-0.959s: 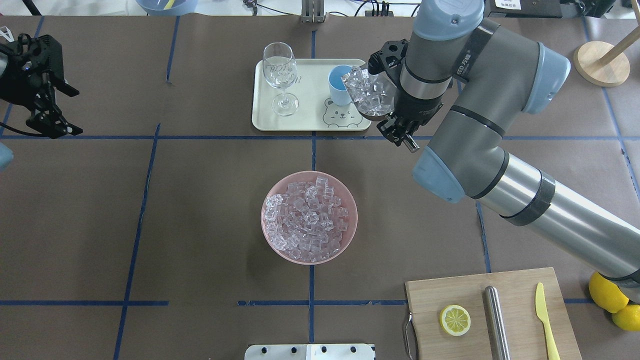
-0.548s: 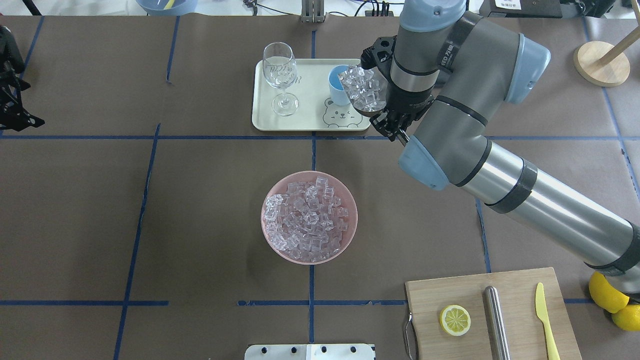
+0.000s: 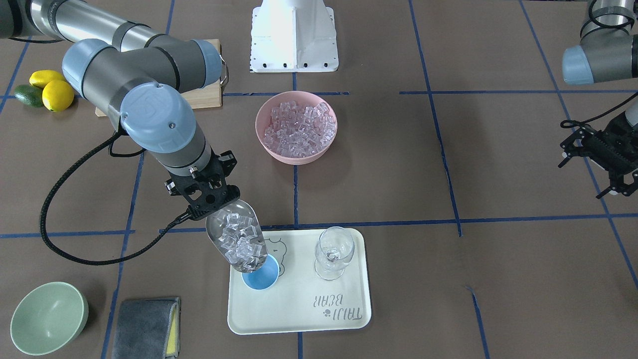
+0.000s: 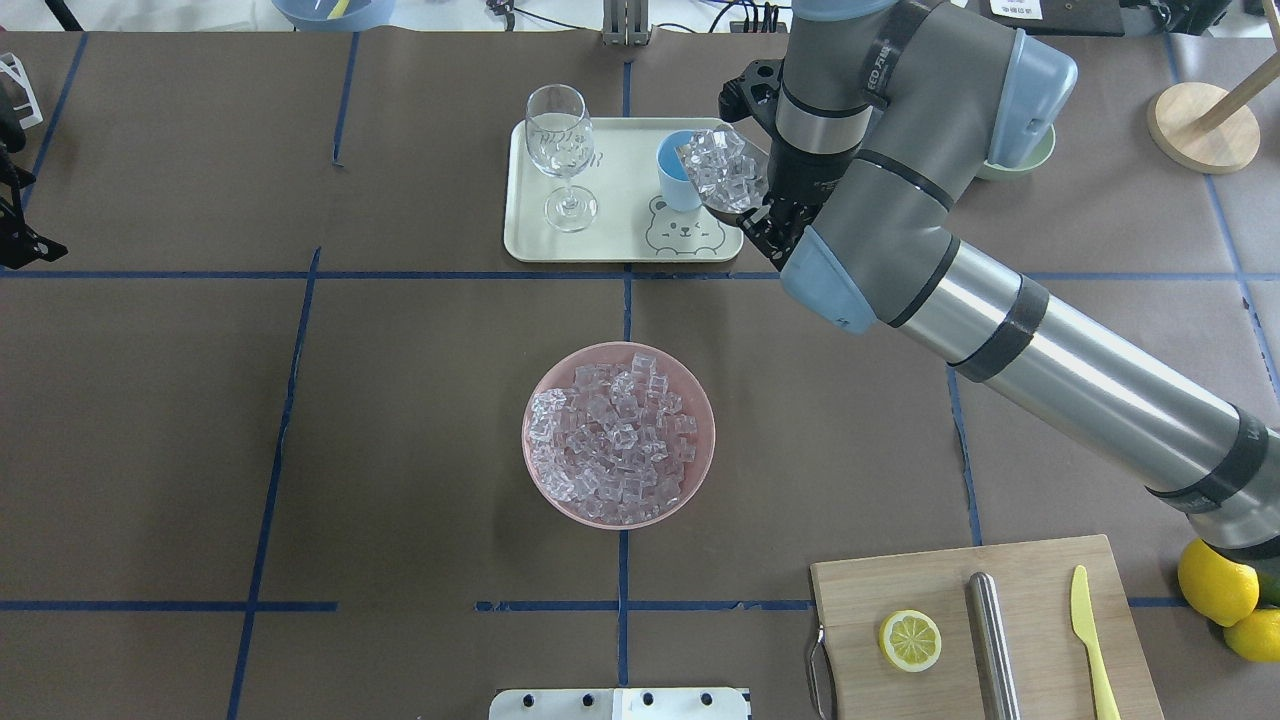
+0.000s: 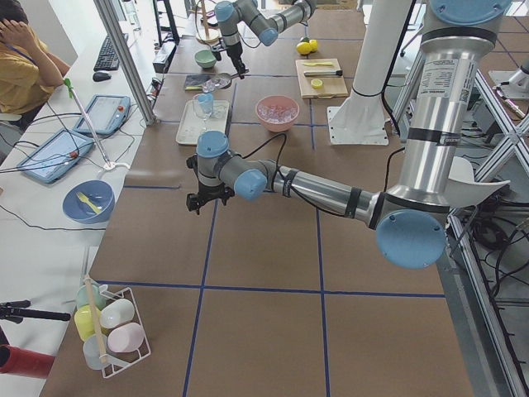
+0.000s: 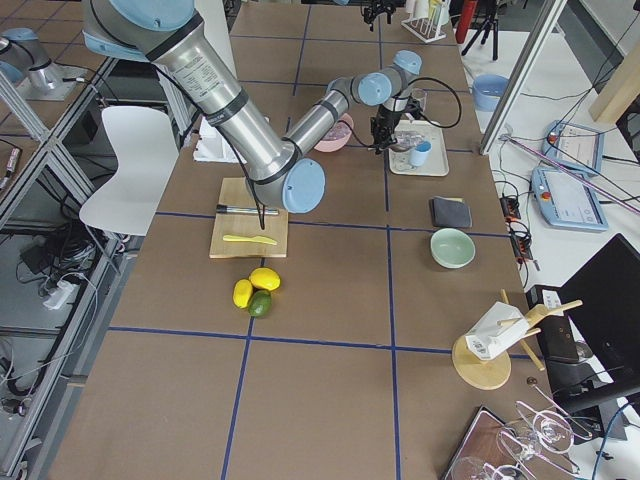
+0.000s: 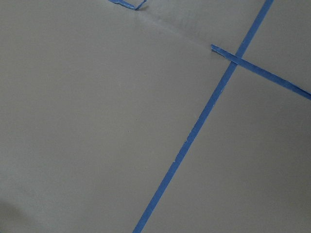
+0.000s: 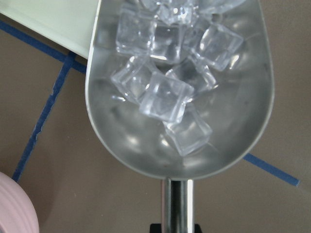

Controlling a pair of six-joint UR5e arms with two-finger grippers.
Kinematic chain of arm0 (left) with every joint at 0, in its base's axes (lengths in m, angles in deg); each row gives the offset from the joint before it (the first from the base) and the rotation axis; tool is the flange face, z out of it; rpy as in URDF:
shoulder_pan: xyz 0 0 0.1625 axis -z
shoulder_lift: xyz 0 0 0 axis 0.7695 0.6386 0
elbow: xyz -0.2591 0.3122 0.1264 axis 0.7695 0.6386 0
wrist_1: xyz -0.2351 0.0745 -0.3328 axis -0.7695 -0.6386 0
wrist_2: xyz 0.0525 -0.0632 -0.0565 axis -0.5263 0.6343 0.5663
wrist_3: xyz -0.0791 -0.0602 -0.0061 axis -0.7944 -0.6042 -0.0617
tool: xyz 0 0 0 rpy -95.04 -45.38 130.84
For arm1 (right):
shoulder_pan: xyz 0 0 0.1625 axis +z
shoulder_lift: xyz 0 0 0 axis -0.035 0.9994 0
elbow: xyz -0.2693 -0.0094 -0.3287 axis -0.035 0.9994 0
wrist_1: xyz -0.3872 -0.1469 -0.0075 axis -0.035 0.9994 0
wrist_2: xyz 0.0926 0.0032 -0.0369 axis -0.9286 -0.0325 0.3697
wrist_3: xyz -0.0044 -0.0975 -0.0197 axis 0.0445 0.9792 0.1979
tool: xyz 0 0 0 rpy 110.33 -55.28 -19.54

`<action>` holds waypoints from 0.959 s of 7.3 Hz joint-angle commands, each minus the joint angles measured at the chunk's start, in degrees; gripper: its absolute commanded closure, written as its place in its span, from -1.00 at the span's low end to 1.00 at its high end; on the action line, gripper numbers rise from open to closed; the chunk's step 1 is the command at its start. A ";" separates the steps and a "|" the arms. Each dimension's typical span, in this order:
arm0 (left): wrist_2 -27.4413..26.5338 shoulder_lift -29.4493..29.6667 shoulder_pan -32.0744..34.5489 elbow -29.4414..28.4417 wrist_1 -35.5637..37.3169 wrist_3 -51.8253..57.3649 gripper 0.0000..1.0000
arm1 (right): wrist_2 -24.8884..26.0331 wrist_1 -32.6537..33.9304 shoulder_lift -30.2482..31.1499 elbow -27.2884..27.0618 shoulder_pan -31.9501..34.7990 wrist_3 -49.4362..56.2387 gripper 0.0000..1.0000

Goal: Put ice in cup with scoop
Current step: 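Tilt the scoop over the blue cup to pour ice, right gripper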

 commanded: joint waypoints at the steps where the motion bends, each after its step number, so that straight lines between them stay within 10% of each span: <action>1: 0.01 -0.56 0.04 0.09 0.00 -1.92 -1.00 | 0.61 8.44 -3.55 1.00 0.17 7.25 1.00; 7: 0.10 -2.06 0.92 0.36 -0.09 -1.93 -1.00 | 0.70 15.96 -8.13 5.83 1.49 11.15 1.00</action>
